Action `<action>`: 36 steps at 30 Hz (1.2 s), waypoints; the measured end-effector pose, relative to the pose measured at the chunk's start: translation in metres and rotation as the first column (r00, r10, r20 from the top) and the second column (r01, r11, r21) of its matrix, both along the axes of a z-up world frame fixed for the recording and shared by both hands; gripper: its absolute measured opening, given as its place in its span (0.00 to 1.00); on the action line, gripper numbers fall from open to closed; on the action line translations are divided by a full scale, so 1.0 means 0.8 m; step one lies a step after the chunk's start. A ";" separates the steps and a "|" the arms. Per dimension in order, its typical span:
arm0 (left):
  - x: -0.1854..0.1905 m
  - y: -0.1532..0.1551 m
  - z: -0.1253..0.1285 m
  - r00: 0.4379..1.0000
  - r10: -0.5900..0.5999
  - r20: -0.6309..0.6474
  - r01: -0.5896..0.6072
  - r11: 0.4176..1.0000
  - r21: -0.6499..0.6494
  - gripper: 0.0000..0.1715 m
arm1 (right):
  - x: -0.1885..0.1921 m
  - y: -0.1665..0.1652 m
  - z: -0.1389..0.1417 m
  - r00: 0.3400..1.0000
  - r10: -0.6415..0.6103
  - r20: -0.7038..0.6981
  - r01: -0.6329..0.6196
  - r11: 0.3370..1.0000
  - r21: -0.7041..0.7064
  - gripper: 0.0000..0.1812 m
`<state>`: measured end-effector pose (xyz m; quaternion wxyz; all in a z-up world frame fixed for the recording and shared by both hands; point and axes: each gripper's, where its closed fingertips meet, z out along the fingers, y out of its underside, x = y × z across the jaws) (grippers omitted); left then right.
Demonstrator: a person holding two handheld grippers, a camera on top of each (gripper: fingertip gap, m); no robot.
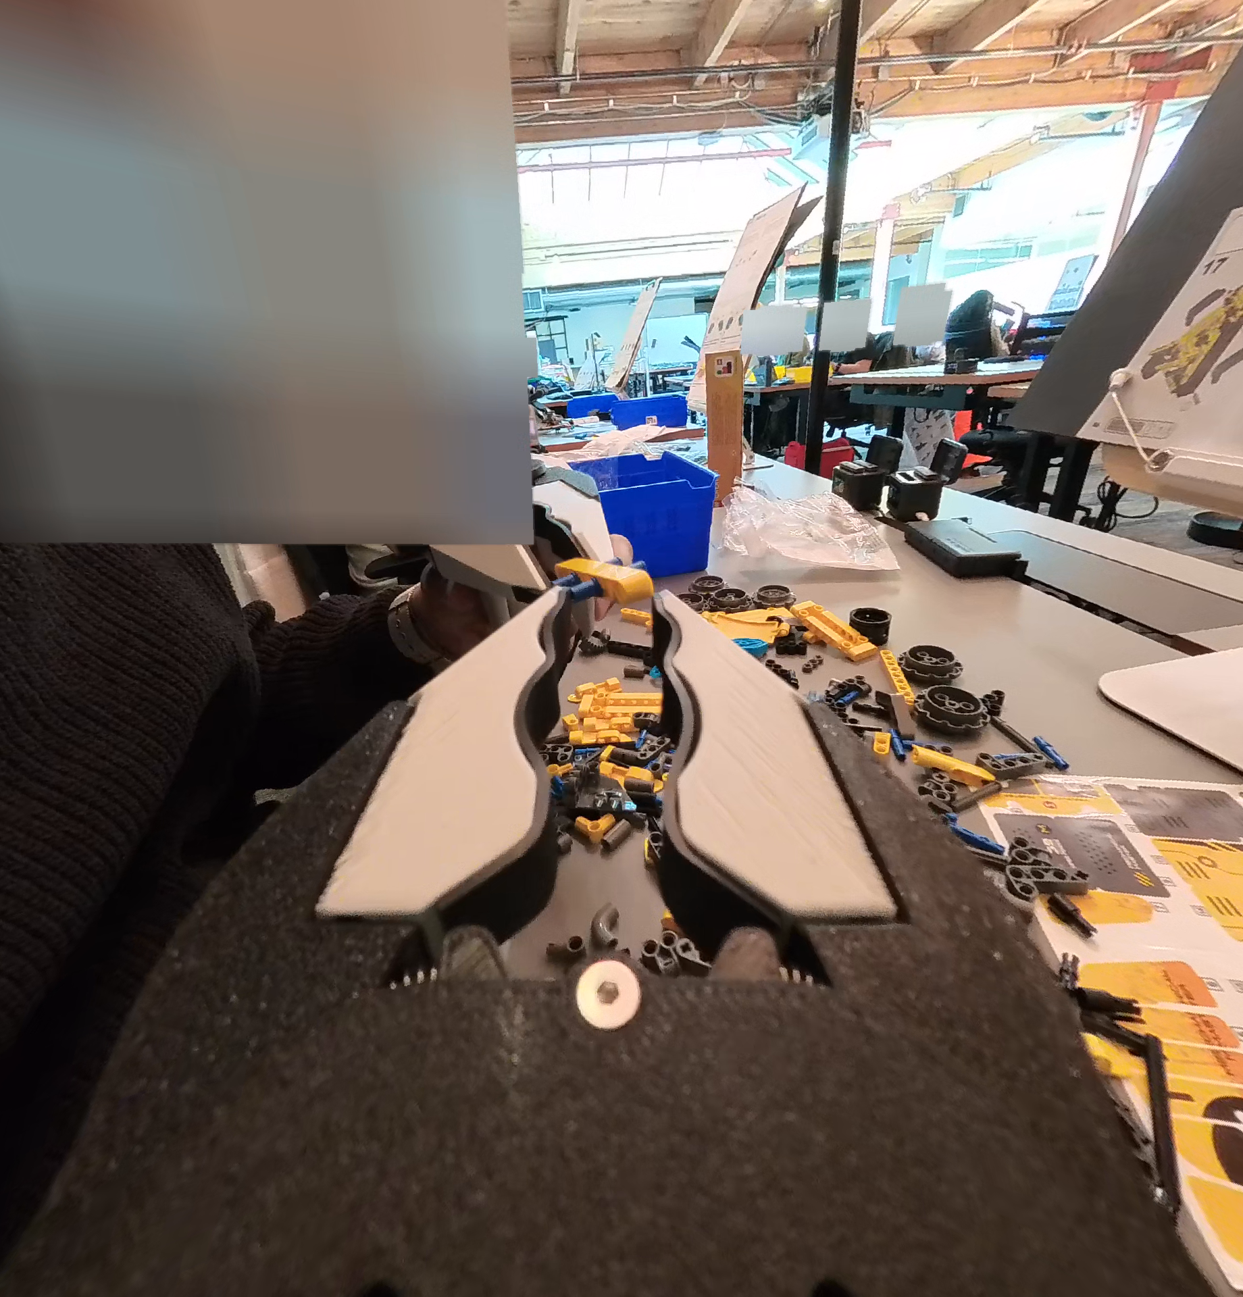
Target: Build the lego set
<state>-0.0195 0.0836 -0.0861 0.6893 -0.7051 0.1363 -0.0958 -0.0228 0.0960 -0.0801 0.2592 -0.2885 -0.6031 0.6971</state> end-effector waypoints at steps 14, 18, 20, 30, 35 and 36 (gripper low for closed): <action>0.003 0.001 -0.008 1.000 0.009 -0.013 -0.009 1.000 0.003 0.07 | -0.016 0.052 0.017 0.977 -0.213 0.003 0.212 0.973 -0.086 0.13; 0.031 -0.006 -0.014 0.998 -0.057 -0.009 0.057 0.997 -0.045 0.07 | -0.012 0.060 0.027 0.965 -0.261 -0.030 0.257 0.961 -0.106 0.09; 0.047 -0.011 -0.021 0.996 -0.086 -0.034 0.083 0.993 -0.086 0.07 | -0.009 0.065 0.031 0.956 -0.289 -0.051 0.284 0.954 -0.092 0.09; 0.141 -0.050 -0.101 0.983 -0.186 0.002 0.177 0.931 -0.320 0.08 | 0.020 0.088 0.029 0.884 -0.456 -0.101 0.449 0.890 -0.082 0.11; 0.158 -0.066 -0.117 0.991 -0.135 -0.024 0.116 0.918 -0.378 0.08 | 0.071 0.071 0.014 0.860 -0.502 -0.086 0.506 0.862 0.029 0.12; 0.158 -0.066 -0.122 0.991 -0.129 -0.020 0.110 0.908 -0.404 0.08 | 0.085 0.058 0.004 0.876 -0.480 -0.053 0.483 0.873 0.069 0.12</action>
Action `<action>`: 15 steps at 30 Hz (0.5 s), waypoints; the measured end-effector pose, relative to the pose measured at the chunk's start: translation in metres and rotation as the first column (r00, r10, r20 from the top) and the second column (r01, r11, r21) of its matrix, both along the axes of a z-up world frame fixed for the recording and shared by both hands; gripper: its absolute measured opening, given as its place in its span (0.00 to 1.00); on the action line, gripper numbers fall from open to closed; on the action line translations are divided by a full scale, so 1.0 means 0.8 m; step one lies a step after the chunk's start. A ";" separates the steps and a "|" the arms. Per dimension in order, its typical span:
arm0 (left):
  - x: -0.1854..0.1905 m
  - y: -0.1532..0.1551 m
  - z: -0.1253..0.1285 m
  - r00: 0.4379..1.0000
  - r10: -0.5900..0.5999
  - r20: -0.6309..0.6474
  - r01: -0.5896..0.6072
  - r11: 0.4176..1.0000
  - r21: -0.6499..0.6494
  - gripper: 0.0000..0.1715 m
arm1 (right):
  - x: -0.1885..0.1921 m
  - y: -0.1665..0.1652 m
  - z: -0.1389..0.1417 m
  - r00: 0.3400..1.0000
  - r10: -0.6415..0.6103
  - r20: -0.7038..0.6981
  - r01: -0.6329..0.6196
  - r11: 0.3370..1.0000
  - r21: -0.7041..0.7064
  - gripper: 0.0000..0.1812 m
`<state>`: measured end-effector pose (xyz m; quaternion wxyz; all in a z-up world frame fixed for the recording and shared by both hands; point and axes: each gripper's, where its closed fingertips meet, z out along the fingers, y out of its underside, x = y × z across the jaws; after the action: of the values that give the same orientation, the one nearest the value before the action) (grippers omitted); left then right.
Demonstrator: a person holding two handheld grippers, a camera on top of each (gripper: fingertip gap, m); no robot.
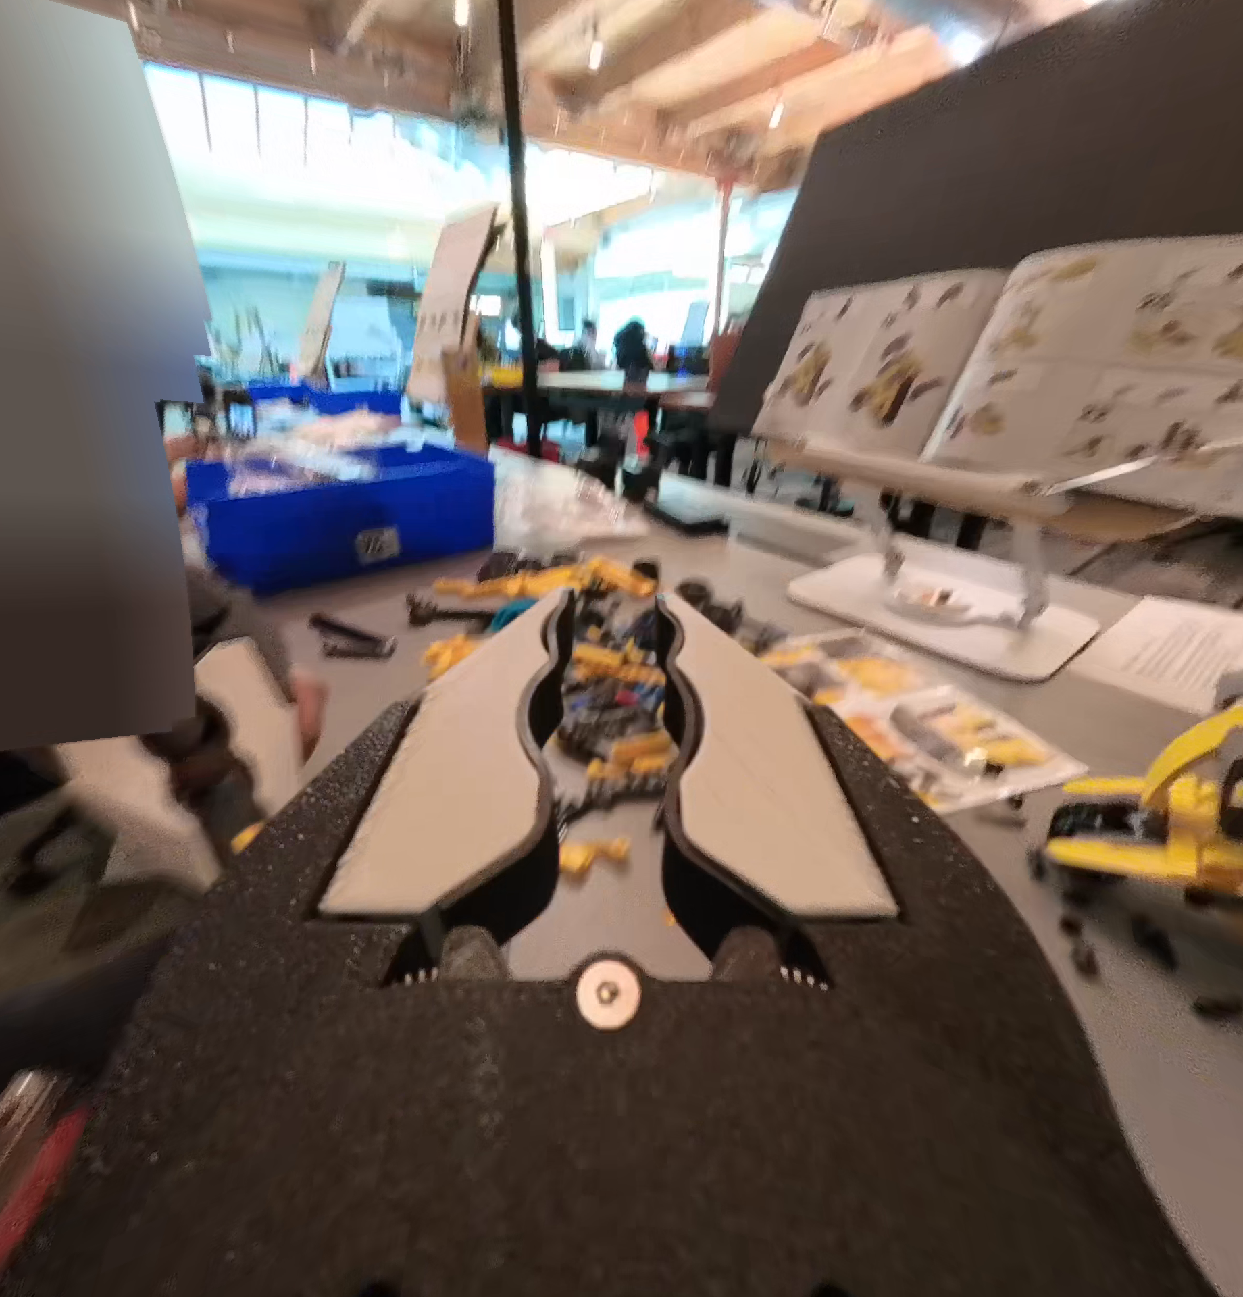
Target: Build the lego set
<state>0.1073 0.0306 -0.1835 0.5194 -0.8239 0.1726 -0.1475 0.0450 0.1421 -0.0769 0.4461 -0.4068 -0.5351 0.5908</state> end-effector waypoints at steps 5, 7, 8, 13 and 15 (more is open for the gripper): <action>0.001 0.004 -0.030 0.999 0.004 -0.045 -0.011 0.989 -0.147 0.08 | 0.050 -0.055 -0.085 0.942 0.052 0.332 -0.099 0.987 0.128 0.19; 0.000 0.007 -0.042 0.997 0.013 -0.074 -0.027 0.980 -0.195 0.08 | 0.060 -0.066 -0.113 0.905 0.054 0.422 -0.143 0.973 0.181 0.16; -0.002 0.008 -0.048 0.995 0.025 -0.093 -0.045 0.975 -0.220 0.08 | 0.063 -0.070 -0.124 0.891 0.064 0.449 -0.168 0.966 0.196 0.15; -0.010 0.012 -0.065 0.982 0.062 -0.178 -0.110 0.956 -0.272 0.09 | 0.074 -0.086 -0.146 0.838 0.140 0.527 -0.290 0.933 0.213 0.16; -0.005 0.010 -0.064 0.986 0.035 -0.161 -0.079 0.958 -0.274 0.13 | 0.077 -0.091 -0.150 0.821 0.173 0.543 -0.328 0.923 0.201 0.16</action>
<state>0.1032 0.0386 -0.2350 0.3869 -0.9025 0.1659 -0.0912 0.1069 0.0690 -0.1966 0.2579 -0.4066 -0.7636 0.4303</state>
